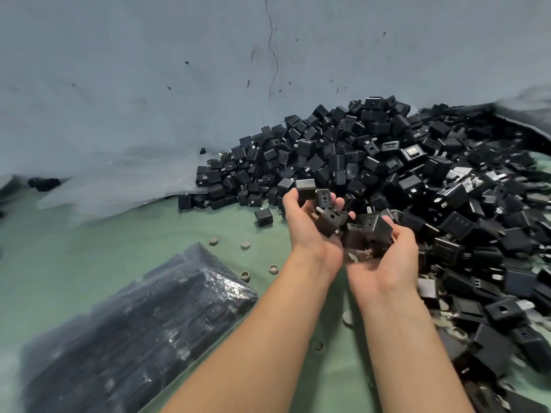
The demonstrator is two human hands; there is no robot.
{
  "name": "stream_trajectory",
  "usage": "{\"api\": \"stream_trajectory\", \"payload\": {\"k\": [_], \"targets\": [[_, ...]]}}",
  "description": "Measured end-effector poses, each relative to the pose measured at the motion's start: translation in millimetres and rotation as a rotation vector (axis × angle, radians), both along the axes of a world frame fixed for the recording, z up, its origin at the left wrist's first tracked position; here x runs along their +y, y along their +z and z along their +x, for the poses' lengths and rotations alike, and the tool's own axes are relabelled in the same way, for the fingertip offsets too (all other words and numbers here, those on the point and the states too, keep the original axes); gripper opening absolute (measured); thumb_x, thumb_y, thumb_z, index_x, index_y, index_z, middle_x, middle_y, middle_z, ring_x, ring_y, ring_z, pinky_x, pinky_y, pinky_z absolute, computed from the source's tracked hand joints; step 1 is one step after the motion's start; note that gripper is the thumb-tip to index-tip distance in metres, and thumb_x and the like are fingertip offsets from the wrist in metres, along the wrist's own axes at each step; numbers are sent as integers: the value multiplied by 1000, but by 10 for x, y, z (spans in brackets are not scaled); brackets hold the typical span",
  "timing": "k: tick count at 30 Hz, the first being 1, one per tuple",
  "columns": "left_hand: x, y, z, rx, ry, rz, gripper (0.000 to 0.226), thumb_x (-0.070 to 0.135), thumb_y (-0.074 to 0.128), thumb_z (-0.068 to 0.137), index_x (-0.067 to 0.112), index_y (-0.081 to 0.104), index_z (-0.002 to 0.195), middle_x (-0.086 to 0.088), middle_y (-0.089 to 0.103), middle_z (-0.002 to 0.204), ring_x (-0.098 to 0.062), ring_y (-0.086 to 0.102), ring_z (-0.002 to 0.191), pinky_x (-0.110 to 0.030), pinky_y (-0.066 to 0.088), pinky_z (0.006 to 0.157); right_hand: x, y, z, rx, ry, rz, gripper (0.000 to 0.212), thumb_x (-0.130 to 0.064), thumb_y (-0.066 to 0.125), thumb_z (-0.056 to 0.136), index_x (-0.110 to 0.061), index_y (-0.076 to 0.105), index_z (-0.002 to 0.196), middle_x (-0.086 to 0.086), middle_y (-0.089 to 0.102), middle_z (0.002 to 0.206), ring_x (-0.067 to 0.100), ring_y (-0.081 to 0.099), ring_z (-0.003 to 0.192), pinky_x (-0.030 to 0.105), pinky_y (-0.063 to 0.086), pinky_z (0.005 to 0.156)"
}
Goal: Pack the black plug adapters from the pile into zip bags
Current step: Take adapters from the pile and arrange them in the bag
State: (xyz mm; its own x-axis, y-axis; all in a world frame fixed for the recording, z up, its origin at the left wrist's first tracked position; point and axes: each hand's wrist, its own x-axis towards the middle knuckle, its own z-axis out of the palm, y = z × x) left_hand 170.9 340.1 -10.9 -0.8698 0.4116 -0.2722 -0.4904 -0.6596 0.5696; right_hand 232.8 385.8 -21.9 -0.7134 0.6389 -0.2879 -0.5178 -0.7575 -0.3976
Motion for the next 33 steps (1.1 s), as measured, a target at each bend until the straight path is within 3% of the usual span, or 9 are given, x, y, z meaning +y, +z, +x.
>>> {"api": "stream_trajectory", "payload": {"k": [3, 6, 10, 14, 17, 19, 25, 29, 33], "targets": [[-196, 45, -34, -3, 22, 89, 38, 52, 50, 91, 14, 55, 97, -5, 63, 77, -20, 61, 69, -38, 50, 75, -113, 21, 5, -34, 67, -77, 13, -18, 47, 95, -17, 56, 86, 7, 65, 88, 26, 62, 88, 41, 49, 88], [-375, 93, -29, -27, 40, 104, 42, 53, 48, 91, 13, 57, 97, -5, 62, 81, -20, 62, 72, -38, 51, 75, -235, 5, -6, -16, 131, -168, 11, -16, 41, 96, -15, 51, 91, 10, 61, 90, 26, 60, 86, 38, 51, 77], [-622, 196, 2, -50, 84, 114, 46, 53, 48, 92, 8, 59, 86, -7, 65, 70, -22, 66, 60, -39, 50, 76, -447, 95, -28, -3, 184, -237, 19, -13, 32, 99, -11, 51, 100, 14, 60, 96, 27, 60, 85, 38, 49, 86], [-846, 296, 21, -89, 114, 147, 44, 50, 52, 91, 9, 57, 79, -9, 63, 70, -22, 64, 58, -39, 53, 72, -505, 163, -31, -12, 141, -258, 27, -14, 28, 100, -5, 51, 110, 17, 62, 103, 25, 63, 79, 39, 53, 77], [-1019, 344, -7, -127, 118, 179, 41, 48, 55, 90, 8, 55, 86, -11, 60, 76, -23, 61, 60, -40, 56, 73, -487, 210, -36, -17, 87, -268, 23, -14, 33, 101, -7, 49, 116, 16, 62, 115, 24, 67, 98, 38, 57, 84], [-1115, 362, -8, -147, 97, 185, 40, 47, 56, 90, 7, 54, 90, -12, 59, 79, -23, 60, 59, -40, 57, 73, -494, 237, -46, -19, 70, -247, 21, -13, 38, 100, -7, 49, 117, 16, 62, 120, 26, 67, 106, 36, 60, 76], [-1229, 338, -17, -169, 33, 188, 37, 43, 55, 90, 7, 55, 88, -12, 57, 79, -23, 59, 58, -38, 56, 71, -584, 278, -62, 14, 80, -243, 11, 0, 44, 94, -4, 52, 99, 17, 61, 110, 26, 64, 89, 33, 60, 83], [-1264, 335, 10, -155, -46, 214, 36, 42, 56, 90, 7, 53, 92, -14, 58, 83, -24, 59, 64, -37, 55, 71, -571, 267, -71, 73, 102, -191, 27, -5, 41, 97, 0, 53, 120, 17, 66, 112, 22, 70, 77, 29, 59, 83], [-1311, 322, 44, -145, -88, 242, 36, 42, 57, 90, 10, 48, 103, -15, 58, 87, -24, 57, 70, -37, 55, 68, -588, 304, -84, 97, 147, -181, 27, -6, 47, 96, -1, 53, 122, 20, 63, 119, 27, 69, 95, 32, 60, 77]]}}
